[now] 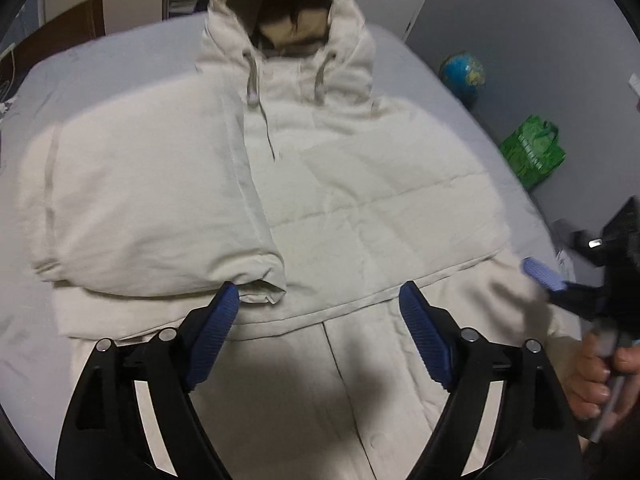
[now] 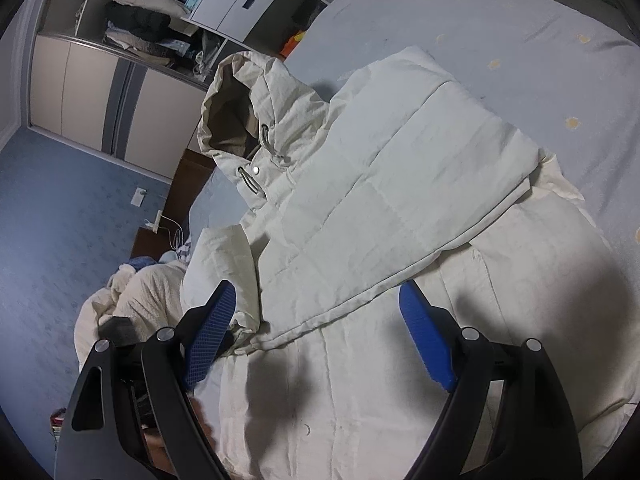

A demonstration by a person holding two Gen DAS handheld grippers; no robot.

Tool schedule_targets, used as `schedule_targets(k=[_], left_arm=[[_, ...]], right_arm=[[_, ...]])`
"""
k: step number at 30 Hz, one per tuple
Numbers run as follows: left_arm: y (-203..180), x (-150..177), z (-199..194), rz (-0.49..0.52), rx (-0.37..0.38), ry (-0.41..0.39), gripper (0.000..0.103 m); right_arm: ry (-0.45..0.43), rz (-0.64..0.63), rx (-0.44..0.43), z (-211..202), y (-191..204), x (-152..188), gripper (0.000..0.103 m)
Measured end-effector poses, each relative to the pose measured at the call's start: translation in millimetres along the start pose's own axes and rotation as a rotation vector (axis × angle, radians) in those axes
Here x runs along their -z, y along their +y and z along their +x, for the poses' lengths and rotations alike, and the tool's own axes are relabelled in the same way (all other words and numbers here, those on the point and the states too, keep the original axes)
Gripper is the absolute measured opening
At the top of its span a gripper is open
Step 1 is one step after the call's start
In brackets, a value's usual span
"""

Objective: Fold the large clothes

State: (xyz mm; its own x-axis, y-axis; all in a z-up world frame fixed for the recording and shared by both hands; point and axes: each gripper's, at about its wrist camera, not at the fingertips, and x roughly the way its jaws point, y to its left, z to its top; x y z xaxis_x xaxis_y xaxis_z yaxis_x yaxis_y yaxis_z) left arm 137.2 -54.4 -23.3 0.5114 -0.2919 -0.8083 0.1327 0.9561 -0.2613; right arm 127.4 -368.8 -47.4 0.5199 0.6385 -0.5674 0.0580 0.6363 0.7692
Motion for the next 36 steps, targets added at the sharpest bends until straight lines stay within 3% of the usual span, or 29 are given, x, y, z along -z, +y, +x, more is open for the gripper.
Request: schedule_targets(k=[8,11,15,19,30,36], left_arm=[[61,-1,-72,-0.181,-0.053,-0.142,0.082],[97,2,-98,-0.272,-0.094,-0.196,0.084],[135,7,-121,-0.320,-0.174,-0.253,0.084],[174,14,-134,-0.368,-0.246,-0.270,0.084],[246,34,-176,-0.551,-0.294,-0.338,0.084],[271,41,-186,-0.623,-0.317,-0.346,0.089]], right_arm=[[0.023,-0.113,0.053,4,16,8,0.080],[0.045,-0.212,0.099,12,31,17,0.080],[0.097,-0.367,0.159,30,59,35,0.080],[0.138,-0.493,0.181,59,98,59,0.080],[0.225,-0.888,0.220,167,238,121,0.080],[0.255,-1.125,0.354,227,280,160,0.080]])
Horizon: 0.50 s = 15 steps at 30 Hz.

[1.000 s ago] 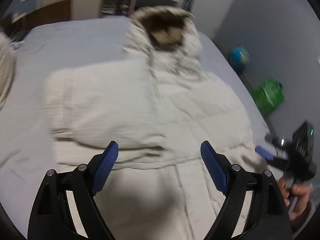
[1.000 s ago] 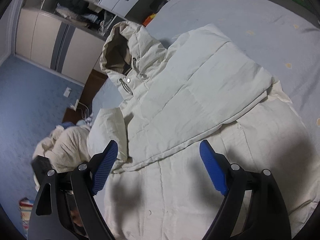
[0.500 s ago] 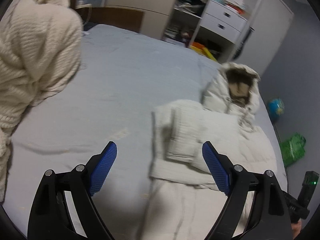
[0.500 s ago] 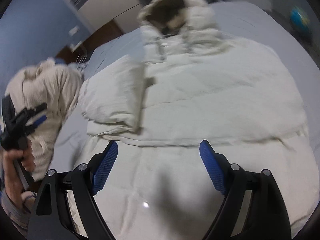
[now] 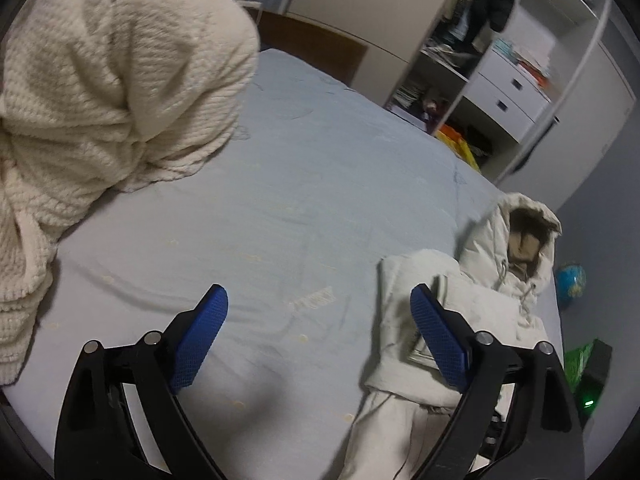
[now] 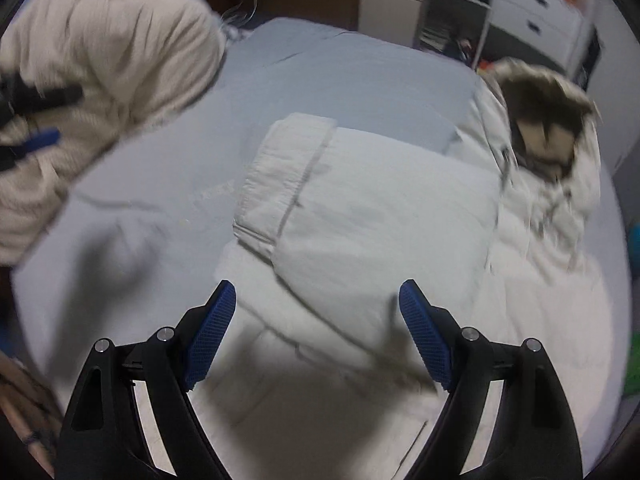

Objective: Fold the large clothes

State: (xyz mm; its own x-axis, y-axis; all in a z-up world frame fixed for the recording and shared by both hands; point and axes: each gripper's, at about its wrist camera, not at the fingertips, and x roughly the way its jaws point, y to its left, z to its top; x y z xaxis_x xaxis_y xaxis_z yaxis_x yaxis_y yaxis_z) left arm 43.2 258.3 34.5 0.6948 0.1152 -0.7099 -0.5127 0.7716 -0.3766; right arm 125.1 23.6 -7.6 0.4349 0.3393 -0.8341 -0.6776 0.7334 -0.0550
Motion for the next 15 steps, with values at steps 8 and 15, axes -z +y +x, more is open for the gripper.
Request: schedule_targets(k=[8,15], left_arm=[[18,-5,3,-0.067,0.017,0.015,0.089],[9,-3,14,-0.051,0.030,0.041,0.089]], right_arm=[[0.111,-0.225,0.232,56,42,-17,0.080],[0.098,-0.220,0.263,67,34,-23,0.064]])
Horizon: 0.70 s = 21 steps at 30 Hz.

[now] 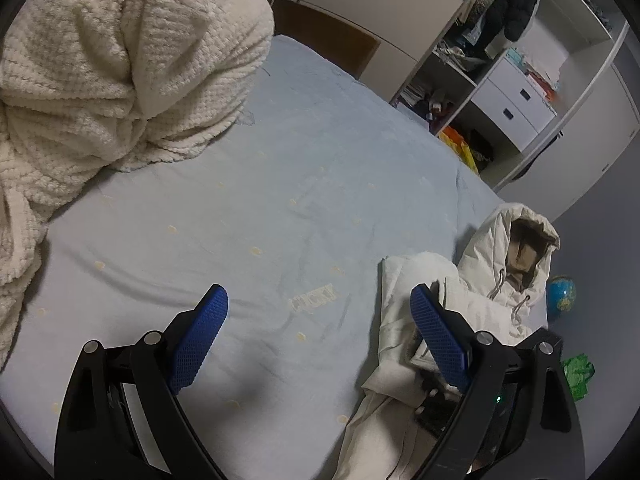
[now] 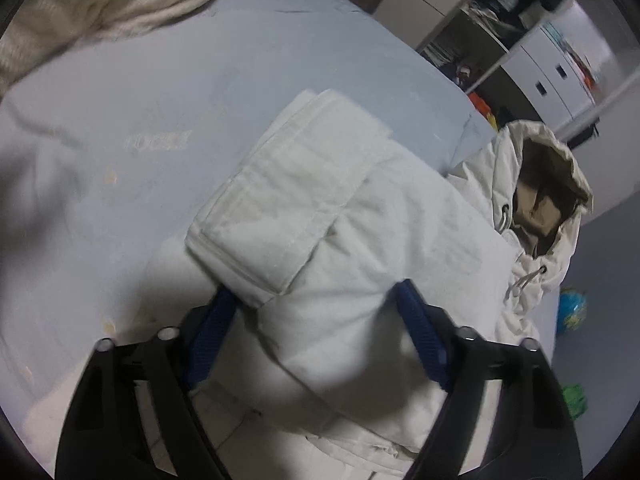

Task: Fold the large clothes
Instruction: 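Grasp the jacket hem with the right tool and lift it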

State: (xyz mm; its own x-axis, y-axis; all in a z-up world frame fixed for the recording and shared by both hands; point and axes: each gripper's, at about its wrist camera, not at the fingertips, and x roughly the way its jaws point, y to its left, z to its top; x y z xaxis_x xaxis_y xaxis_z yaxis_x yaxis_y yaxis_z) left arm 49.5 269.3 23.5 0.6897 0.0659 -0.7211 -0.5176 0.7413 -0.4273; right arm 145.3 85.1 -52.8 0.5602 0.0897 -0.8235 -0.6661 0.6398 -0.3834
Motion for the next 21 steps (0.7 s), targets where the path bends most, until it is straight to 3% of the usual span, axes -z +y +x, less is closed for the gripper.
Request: schedule_targets(k=[1,3,5,8,12,21], left_arm=[[-2,1,2,0.005,0.000,0.004,0.089],[-4,2,5,0.009,0.004,0.011,0.089],[-7,3,7,0.015,0.004,0.014,0.089],[-10,5,9,0.024,0.006,0.021,0.089],[-16,9,12,0.046,0.005,0.028,0.089],[-40,19,22,0.102,0.009,0.056,0.089]], right_arm=[[-0.006,0.016,-0.012,-1,-5,0,0.059],[-0.024,0.030,-0.035,-5,-13,1,0.034],[-0.051,0.045,-0.059,-13,-22,5,0.026],[-0.086,0.093,-0.064,-27,-36,12,0.024],[-0.148,0.275,-0.099,-46,-85,31,0.024],[-0.236,0.796,-0.197,-62,-195,128,0.023]])
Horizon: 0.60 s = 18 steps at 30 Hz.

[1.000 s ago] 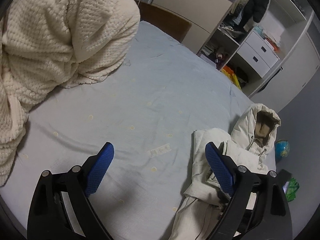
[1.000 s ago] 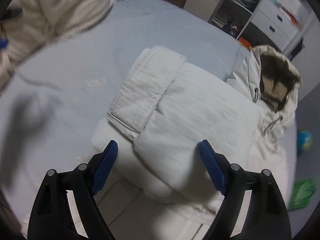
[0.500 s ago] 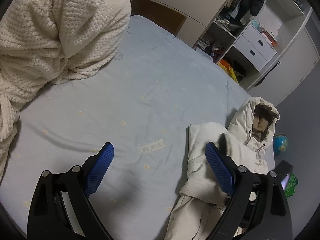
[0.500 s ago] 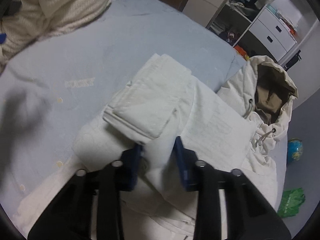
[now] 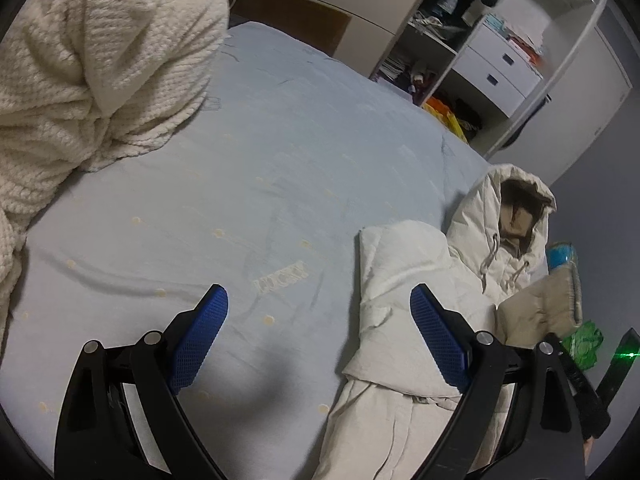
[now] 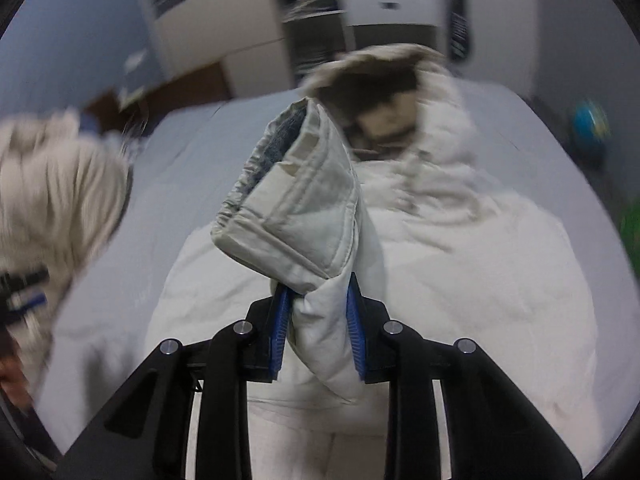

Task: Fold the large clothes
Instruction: 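Grasp the jacket hem with the right tool and lift it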

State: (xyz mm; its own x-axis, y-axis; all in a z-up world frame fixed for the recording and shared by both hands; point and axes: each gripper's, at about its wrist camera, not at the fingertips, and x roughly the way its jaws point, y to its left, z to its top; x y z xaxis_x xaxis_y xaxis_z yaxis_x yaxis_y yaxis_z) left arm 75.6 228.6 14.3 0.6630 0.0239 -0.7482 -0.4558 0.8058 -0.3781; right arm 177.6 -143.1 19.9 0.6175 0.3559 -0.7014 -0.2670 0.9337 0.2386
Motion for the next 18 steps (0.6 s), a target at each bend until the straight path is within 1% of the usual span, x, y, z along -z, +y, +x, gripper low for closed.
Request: schedule_targets(k=[6,11,15,18], left_arm=[[-20,6,11,0.051,-0.002,0.024,0.089],[-35,12,21,0.079,0.006,0.049,0.089],[-51,17,32,0.104,0.013,0.074,0.089],[-61,21,40,0.124,0.020,0.089,0.089]], right_arm=[[-0.004,0.228,0.004,-7,-72,15,0.023],[0.030,0.399,0.001,2,-127,36,0.023],[0.071,0.482,0.017,12,-158,53,0.023],[0.097,0.516,-0.011,20,-173,63,0.024]])
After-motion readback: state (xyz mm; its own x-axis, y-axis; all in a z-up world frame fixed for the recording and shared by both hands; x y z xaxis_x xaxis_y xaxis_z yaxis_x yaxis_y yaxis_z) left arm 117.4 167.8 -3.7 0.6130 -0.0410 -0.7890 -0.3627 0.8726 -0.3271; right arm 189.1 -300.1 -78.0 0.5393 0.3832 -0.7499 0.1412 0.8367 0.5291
